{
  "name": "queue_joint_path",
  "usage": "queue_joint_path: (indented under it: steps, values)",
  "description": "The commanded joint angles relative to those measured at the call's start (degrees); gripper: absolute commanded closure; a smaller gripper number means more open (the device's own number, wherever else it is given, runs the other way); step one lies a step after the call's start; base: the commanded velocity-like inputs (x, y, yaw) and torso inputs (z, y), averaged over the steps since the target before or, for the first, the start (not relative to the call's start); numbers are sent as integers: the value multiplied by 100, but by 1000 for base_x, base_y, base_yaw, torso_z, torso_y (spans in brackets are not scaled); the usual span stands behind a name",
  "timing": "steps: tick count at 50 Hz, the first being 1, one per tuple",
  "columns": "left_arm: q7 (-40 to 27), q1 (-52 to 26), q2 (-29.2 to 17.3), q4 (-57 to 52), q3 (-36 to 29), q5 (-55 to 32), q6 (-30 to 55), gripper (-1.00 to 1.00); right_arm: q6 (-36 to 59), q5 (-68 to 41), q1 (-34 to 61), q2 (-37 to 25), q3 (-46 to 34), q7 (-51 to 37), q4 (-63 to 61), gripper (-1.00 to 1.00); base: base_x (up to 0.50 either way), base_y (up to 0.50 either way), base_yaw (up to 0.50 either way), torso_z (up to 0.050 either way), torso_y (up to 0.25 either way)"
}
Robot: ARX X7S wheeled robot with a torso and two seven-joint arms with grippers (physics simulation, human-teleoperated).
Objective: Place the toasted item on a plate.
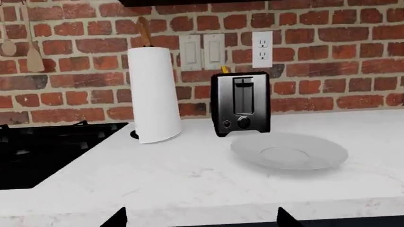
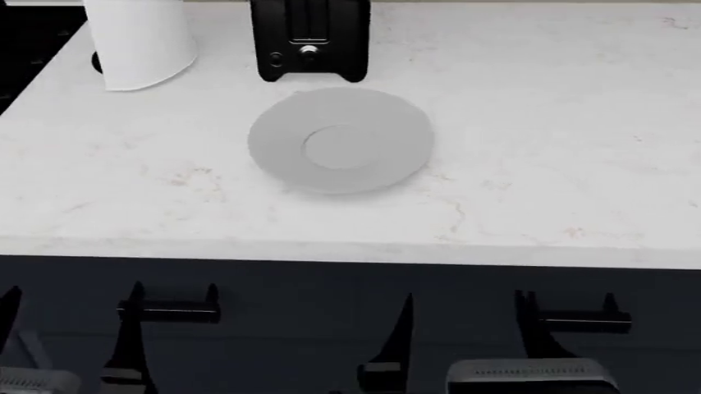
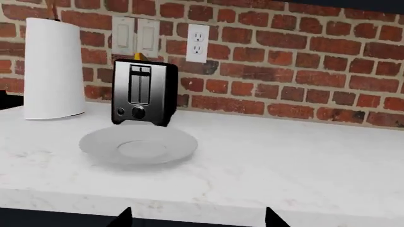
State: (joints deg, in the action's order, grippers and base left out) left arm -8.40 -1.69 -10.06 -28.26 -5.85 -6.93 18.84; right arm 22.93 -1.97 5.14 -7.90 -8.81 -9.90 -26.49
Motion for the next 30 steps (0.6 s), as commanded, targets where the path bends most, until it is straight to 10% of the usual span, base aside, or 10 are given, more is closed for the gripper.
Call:
queue_joint_path:
  steps: [1, 19, 30]
  values:
    - [-37, -810, -156, -944, -36, -230, 1361, -100, 1331, -205, 669, -71, 63, 50, -832, -100, 0, 500, 0, 50, 0]
    - [-124, -2154, -123, -946, 9, -526, 2540, -100, 2607, -962, 1689, -147, 334, 484, -1059, -100, 0, 139, 0, 50, 0]
    - [-163, -2184, -165, -930, 6, -541, 2519, -100, 2407, -981, 1649, -228, 303, 504, -1082, -100, 484, 172, 0, 50, 0]
